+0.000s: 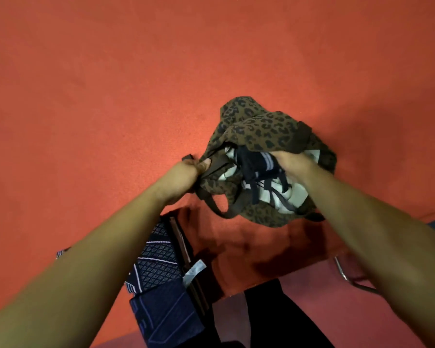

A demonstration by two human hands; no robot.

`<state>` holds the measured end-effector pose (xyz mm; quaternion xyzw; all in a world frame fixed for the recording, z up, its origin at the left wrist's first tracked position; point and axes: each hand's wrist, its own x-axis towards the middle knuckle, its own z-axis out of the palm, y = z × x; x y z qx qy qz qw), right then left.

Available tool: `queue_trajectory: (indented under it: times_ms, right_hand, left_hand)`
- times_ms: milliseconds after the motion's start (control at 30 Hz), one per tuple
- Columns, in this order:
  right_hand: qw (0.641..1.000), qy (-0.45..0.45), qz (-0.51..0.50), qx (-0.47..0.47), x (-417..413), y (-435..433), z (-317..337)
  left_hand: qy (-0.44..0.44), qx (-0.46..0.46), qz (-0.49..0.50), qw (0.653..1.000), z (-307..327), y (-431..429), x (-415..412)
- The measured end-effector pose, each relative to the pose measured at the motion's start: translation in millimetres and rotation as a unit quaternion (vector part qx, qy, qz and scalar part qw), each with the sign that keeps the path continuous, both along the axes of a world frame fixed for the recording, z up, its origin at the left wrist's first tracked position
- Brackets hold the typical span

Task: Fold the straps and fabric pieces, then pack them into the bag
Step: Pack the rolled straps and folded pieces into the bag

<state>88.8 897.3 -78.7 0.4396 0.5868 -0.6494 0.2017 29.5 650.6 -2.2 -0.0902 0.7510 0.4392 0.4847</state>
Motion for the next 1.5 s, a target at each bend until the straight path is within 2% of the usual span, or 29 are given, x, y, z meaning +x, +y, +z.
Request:
queue_trajectory:
  times_ms: [33,100,167,233,300,333,433,500,567,667,733,867,1067,1200,1300,1400,1500]
  right_hand:
    - [1.000,-0.007,0.016,-0.004,-1.4,3.8,1.8]
    - [0.999,0.007,0.041,-0.021,-4.2,0.2,15.9]
    - [0.996,0.062,0.035,-0.057,-6.2,-17.4,27.5]
    - [0.992,0.099,-0.022,-0.077,-4.7,-40.7,27.7]
    - [0.990,0.113,-0.055,-0.057,-0.4,-60.7,22.9]
    - [0.992,0.114,-0.047,-0.027,1.8,-67.1,18.8]
    - [0.992,0.107,-0.029,0.056,6.4,-78.6,15.3]
    - [0.990,0.119,-0.036,0.059,7.1,-81.1,13.5]
    - [0.988,0.145,-0.030,0.034,5.2,-80.5,13.2]
    - [0.982,0.182,-0.050,-0.021,-0.1,-80.9,9.2]
    - [0.982,0.175,-0.067,-0.029,-4.6,-88.9,7.9]
    - [0.982,0.131,-0.064,0.122,-16.6,-110.4,3.6]
    - [0.968,0.120,-0.197,0.101,-19.7,-127.7,2.2]
    - [0.978,0.071,-0.088,0.178,-20.0,-128.8,7.4]
    - [0.983,0.018,-0.034,0.179,-16.7,-117.3,25.9]
    - [0.981,0.016,-0.005,0.191,4.3,-112.0,57.1]
    - [0.974,0.062,0.009,0.216,41.4,-118.2,92.9]
  left_hand:
    - [-0.014,0.013,0.024,1.000,2.0,-1.4,3.4]
    - [-0.004,-0.011,0.001,1.000,7.3,1.5,2.6]
    - [0.105,-0.102,-0.090,0.985,11.0,2.8,-4.9]
    - [0.254,-0.184,-0.145,0.938,9.4,0.7,-17.1]
    - [0.360,-0.176,-0.141,0.905,2.6,-1.1,-30.9]
    - [0.380,-0.154,-0.138,0.902,-0.4,0.5,-37.9]
    - [0.330,-0.125,-0.171,0.920,-7.4,14.3,-52.4]
    - [0.340,-0.134,-0.197,0.910,-8.8,24.3,-60.9]
    - [0.367,-0.101,-0.124,0.917,-3.3,33.7,-69.2]
    - [0.362,-0.042,0.005,0.931,5.2,41.9,-83.0]
    - [0.355,-0.053,-0.012,0.933,5.5,40.5,-87.9]
    - [0.346,-0.119,-0.063,0.929,-6.0,23.2,-87.5]
    - [0.307,-0.124,-0.037,0.943,-15.9,1.5,-69.0]
    - [0.308,-0.109,-0.025,0.945,-15.7,-13.7,-59.3]
    - [0.335,-0.091,-0.007,0.938,-6.1,-27.3,-49.0]
    - [0.332,-0.070,0.028,0.940,10.9,-42.1,-26.5]
    - [0.311,-0.053,0.069,0.947,32.7,-56.5,13.0]
